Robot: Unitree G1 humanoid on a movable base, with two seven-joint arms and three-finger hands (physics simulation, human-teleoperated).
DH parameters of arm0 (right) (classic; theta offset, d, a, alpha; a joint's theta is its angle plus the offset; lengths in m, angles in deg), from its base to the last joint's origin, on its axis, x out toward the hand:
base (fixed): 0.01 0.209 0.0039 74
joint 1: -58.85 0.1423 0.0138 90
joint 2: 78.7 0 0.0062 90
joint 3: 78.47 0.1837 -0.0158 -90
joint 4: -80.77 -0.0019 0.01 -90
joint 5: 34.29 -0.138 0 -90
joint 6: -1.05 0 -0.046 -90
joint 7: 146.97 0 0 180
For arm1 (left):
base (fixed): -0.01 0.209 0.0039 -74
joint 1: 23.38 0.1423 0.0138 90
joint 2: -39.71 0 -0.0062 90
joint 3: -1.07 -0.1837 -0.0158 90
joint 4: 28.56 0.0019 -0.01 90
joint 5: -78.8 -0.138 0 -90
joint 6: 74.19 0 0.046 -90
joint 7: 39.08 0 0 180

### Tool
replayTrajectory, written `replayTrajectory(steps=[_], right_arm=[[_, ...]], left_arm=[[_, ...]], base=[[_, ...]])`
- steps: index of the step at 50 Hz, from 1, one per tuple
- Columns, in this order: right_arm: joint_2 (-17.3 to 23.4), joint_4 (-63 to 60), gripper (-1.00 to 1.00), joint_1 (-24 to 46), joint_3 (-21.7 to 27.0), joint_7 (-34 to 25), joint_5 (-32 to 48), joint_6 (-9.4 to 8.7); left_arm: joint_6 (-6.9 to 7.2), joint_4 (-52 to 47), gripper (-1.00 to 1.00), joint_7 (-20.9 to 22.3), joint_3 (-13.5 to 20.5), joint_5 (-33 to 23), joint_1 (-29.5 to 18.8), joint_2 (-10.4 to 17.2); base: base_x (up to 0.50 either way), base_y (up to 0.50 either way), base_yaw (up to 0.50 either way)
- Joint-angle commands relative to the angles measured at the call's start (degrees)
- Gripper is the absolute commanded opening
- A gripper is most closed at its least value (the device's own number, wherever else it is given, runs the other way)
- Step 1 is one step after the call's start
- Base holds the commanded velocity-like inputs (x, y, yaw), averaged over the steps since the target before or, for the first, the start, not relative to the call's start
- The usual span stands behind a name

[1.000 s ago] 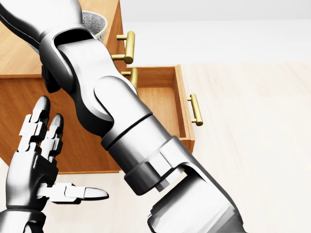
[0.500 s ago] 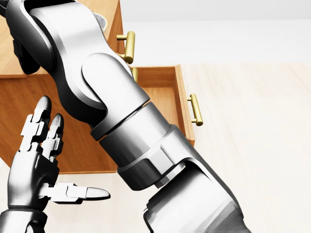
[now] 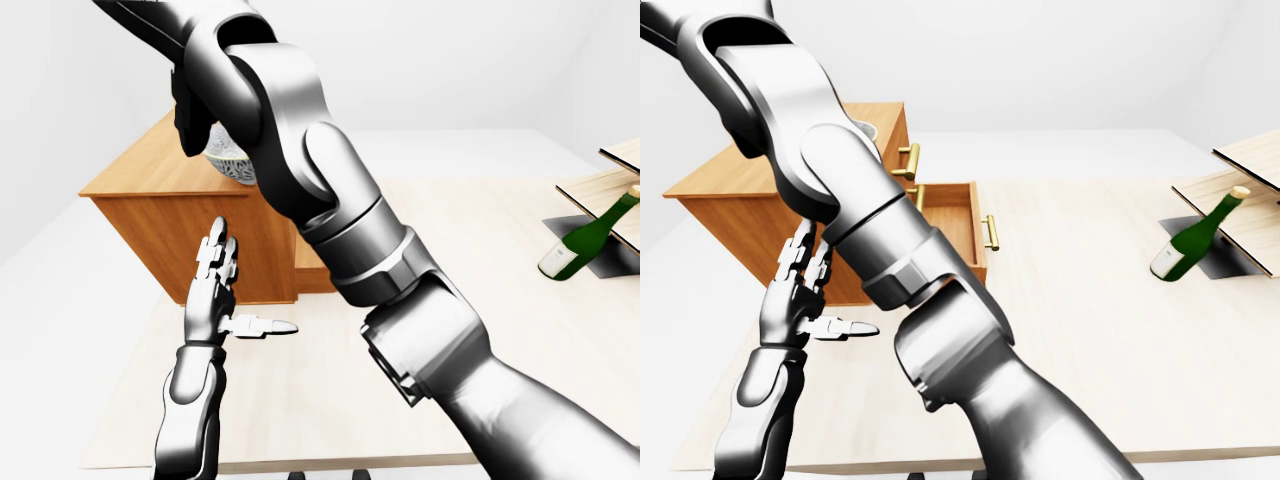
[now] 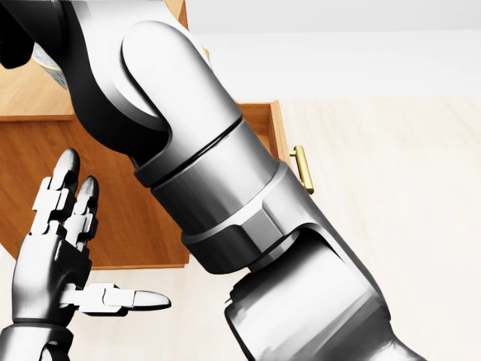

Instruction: Put the bowl on top of the cabinet.

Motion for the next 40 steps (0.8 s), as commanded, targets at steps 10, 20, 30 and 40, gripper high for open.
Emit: replayTrajectory(steps=[10, 20, 30, 40], right_arm=[[3.6, -10.5, 1.00, 2.1, 1.6, -4.0, -4.6, 0.00], [6.3, -22.9, 1.00, 0.8, 2.2, -8.5, -5.9, 0.00], [10.0, -33.4, 1.00, 0.9, 3.5, -13.0, -7.3, 0.00], [13.0, -44.4, 1.00, -3.2, 3.3, -17.3, -6.7, 0.00]], left_arm=[[0.00, 10.2, 1.00, -0.7, 0.0, -1.1, -3.3, 0.0], [0.00, 7.6, 1.00, -0.9, 0.4, -0.8, -3.8, 0.2], [0.00, 6.5, 1.00, -0.9, 0.9, -0.4, -4.0, 0.3], [0.00, 7.4, 1.00, -0.9, 1.2, -0.3, -4.3, 0.4]], base=[[0.01, 0.00, 0.00], [0.01, 0.00, 0.00], [0.00, 0.00, 0.00], [0.01, 0.00, 0.00]])
